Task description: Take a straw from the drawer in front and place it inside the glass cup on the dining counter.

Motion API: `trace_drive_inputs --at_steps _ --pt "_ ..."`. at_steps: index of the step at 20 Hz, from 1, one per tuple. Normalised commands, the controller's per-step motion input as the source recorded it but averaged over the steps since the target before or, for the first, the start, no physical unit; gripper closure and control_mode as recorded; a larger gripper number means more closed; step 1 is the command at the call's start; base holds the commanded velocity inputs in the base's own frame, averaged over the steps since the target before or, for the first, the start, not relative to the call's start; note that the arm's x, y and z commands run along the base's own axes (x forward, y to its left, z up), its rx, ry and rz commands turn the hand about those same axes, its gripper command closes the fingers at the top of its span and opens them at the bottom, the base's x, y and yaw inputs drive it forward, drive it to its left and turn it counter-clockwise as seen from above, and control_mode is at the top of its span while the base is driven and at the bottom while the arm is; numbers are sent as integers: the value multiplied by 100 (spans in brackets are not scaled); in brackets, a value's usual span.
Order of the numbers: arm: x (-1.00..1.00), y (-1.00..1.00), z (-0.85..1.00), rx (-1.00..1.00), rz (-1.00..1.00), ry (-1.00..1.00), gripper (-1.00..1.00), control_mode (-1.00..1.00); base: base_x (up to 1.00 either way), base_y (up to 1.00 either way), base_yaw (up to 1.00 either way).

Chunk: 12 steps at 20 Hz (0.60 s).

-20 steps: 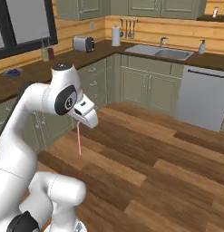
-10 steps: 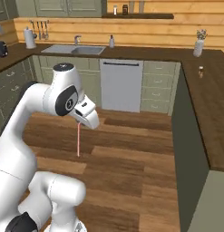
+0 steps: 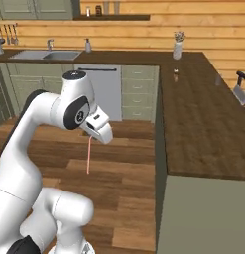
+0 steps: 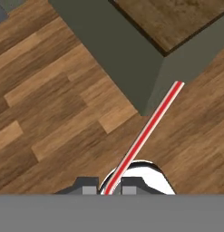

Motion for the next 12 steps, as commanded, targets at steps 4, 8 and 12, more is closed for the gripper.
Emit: trace_drive_inputs --at_steps 4,8,12 --pt "0 0 0 0 0 0 100 100 18 -99 0" --pt "0 0 0 0 0 0 100 100 9 -100 0" --pt "0 0 0 0 0 0 100 100 11 -100 0"
